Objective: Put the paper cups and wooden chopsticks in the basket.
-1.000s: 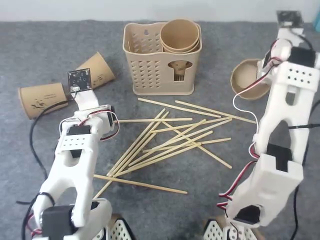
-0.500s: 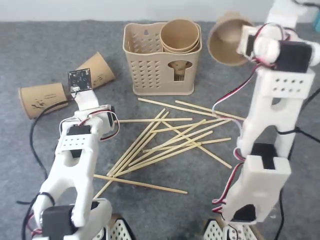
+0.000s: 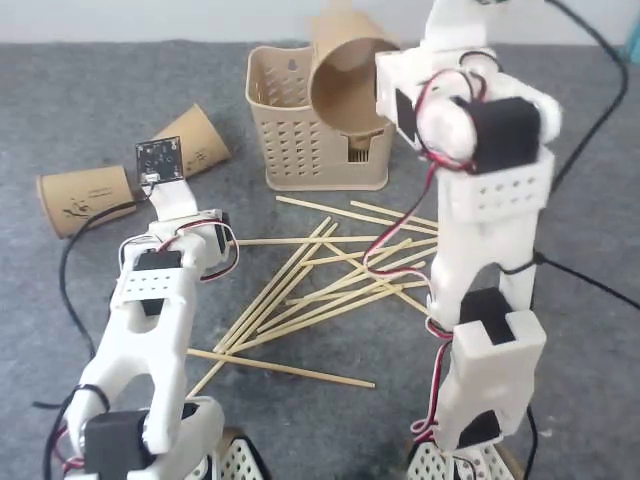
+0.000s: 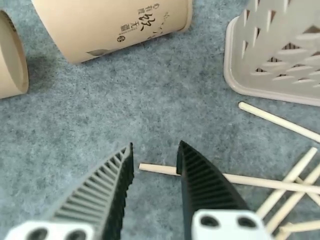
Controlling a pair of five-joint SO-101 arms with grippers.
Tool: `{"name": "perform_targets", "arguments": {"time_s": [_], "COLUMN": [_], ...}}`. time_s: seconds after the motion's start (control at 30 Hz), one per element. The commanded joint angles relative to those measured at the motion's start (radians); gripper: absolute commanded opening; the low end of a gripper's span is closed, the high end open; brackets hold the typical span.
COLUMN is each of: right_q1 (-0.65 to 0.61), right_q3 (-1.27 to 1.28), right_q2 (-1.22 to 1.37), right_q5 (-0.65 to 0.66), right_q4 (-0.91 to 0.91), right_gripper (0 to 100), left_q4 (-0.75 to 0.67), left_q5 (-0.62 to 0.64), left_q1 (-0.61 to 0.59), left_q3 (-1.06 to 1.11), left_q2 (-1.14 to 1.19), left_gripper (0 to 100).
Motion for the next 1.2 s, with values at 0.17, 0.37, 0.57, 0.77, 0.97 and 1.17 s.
{"name": "perform_targets", "arguments": {"time_s": [0.17,0.37,0.57,0.77,0.97,1.17], "right_q1": [0.036,0.102,0.116,0.091,0.090,0.084], "right_q3": [0.127,0.126,0.120,0.120,0.121,0.106], "right_q2": [-0.002,0.059,0.096,0.031,0.022,0.007], "right_q5": [0.026,0.029,0.031,0.031,0.031,0.026], "right_q4": [-0.012,-0.107,-0.122,-0.127,-0.191,-0.199], "right_gripper": [0.8,0.8,0.8,0.8,0.8,0.8], "left_q4": [-0.002,-0.002,-0.002,-0.002,-0.002,-0.002], "left_q5": [-0.011,-0.011,-0.011,-0.011,-0.011,-0.011], "left_q1": [0.011,0.011,0.011,0.011,0.011,0.011], "left_q3": [-0.044,-0.044,-0.044,-0.045,-0.045,-0.045], "left_q2": [-0.006,-0.006,-0.006,-0.005,-0.005,-0.005], "left_gripper": [14,14,14,14,14,14]}}
